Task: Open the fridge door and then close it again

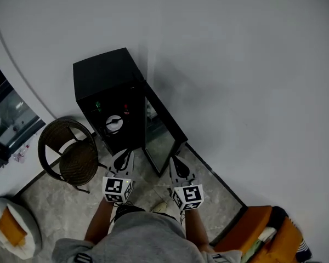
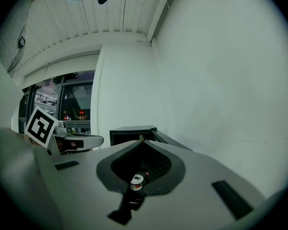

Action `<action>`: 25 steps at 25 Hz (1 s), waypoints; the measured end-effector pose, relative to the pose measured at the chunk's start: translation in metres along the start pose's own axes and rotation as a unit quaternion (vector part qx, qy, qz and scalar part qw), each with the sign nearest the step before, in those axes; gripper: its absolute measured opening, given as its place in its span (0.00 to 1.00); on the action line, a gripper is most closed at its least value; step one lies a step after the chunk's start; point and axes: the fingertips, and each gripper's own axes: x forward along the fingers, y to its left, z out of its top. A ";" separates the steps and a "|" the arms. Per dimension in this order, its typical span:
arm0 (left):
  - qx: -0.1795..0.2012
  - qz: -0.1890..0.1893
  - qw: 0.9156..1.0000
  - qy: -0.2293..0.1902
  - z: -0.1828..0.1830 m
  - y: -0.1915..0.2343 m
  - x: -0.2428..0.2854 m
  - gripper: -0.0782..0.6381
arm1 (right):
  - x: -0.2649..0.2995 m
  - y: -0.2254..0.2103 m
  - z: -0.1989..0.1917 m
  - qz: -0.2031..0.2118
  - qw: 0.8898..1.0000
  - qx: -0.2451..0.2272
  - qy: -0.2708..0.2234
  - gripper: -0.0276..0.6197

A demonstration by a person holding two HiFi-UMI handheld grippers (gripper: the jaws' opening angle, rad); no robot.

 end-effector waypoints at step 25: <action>-0.010 0.033 0.999 -0.007 -0.002 0.026 -0.021 0.12 | 0.017 0.025 0.000 0.031 0.999 -0.006 0.006 0.08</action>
